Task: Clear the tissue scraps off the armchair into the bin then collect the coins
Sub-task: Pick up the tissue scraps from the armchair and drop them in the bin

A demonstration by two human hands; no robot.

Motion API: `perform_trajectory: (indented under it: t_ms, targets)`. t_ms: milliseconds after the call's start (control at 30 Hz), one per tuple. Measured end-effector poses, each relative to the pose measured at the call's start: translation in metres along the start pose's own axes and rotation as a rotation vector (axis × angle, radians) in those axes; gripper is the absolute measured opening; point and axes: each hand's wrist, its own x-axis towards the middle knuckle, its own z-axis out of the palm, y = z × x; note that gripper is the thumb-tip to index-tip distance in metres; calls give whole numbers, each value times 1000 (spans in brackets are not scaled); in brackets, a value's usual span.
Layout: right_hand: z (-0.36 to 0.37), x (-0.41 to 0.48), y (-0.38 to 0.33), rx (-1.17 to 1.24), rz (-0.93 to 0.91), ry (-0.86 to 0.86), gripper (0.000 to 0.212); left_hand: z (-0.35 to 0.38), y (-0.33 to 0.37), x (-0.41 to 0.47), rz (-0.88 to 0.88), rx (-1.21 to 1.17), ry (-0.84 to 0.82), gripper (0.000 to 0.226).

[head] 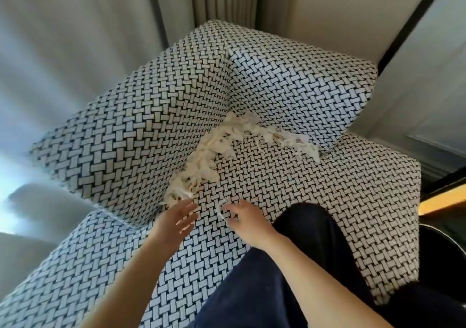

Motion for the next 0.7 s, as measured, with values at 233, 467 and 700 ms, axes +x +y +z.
perform_trajectory:
  t_ms: [233, 467, 700]
  targets:
    - [24, 0, 11, -602, 51, -293, 56, -24, -24, 9, -45, -48, 80, 26]
    - [24, -8, 11, -707, -42, -255, 67, -30, -28, 22, 8, -120, 327, 21]
    - [22, -15, 6, -617, -105, -121, 56, -23, -12, 22, 82, -122, 391, 18]
